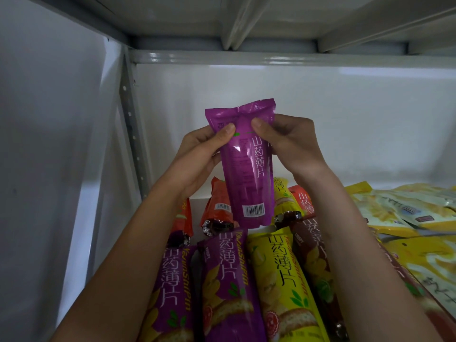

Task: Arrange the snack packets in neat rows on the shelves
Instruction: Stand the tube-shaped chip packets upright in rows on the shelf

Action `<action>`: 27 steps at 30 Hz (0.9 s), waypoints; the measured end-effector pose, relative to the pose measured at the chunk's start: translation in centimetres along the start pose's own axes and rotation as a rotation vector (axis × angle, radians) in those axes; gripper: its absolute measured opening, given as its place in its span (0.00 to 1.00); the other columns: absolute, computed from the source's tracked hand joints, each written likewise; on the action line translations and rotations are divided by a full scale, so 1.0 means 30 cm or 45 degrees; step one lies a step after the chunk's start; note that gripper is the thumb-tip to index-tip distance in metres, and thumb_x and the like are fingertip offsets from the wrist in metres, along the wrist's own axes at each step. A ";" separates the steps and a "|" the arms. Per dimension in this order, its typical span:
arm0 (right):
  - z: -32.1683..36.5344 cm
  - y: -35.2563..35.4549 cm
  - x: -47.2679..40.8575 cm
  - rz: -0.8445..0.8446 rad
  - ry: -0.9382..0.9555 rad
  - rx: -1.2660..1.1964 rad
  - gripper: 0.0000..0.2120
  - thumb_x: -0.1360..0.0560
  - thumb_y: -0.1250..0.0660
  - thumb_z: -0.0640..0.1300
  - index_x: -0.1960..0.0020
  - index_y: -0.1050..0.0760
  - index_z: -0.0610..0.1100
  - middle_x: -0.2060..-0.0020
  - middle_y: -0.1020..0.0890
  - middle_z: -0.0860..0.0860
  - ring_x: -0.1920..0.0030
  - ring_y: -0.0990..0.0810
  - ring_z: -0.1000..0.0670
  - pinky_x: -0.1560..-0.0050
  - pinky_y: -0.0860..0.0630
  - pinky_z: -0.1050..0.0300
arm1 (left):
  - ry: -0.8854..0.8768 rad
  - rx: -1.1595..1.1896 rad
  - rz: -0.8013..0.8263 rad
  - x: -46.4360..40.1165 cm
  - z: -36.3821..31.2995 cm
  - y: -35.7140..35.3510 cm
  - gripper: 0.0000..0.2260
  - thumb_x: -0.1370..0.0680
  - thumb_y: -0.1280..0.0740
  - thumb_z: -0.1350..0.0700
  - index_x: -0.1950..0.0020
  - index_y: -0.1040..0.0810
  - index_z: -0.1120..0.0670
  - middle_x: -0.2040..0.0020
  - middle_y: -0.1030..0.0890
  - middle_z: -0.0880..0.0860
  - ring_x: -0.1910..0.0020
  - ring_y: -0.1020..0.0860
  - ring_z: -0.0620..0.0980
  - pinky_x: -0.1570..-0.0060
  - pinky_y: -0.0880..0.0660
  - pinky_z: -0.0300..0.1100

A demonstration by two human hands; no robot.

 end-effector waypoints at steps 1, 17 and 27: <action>-0.001 -0.002 0.000 -0.010 0.001 0.008 0.11 0.20 0.27 0.45 0.50 0.15 0.36 0.56 0.12 0.40 0.54 0.13 0.39 0.48 0.17 0.35 | 0.016 -0.024 -0.012 0.000 0.004 0.005 0.12 0.21 0.30 0.53 0.43 0.16 0.58 0.45 0.13 0.54 0.42 0.15 0.52 0.39 0.20 0.46; -0.028 0.001 -0.004 0.041 -0.134 -0.114 0.10 0.21 0.27 0.44 0.43 0.15 0.39 0.48 0.12 0.42 0.47 0.13 0.43 0.45 0.15 0.47 | 0.060 -0.276 -0.028 0.010 0.025 0.011 0.12 0.19 0.30 0.51 0.43 0.14 0.58 0.46 0.12 0.56 0.45 0.14 0.53 0.44 0.17 0.46; -0.048 -0.007 -0.003 0.044 -0.160 -0.019 0.12 0.19 0.28 0.48 0.43 0.15 0.40 0.49 0.13 0.42 0.49 0.13 0.45 0.42 0.16 0.40 | 0.131 -0.223 0.017 0.013 0.031 0.003 0.16 0.24 0.29 0.48 0.41 0.15 0.56 0.46 0.12 0.53 0.46 0.14 0.51 0.47 0.18 0.42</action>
Point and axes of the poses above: each hand's wrist, its own x-axis away from the middle knuckle, its own y-axis out of the back of the hand, z = x × y, the point moved 7 cm from there along -x, towards the middle knuckle
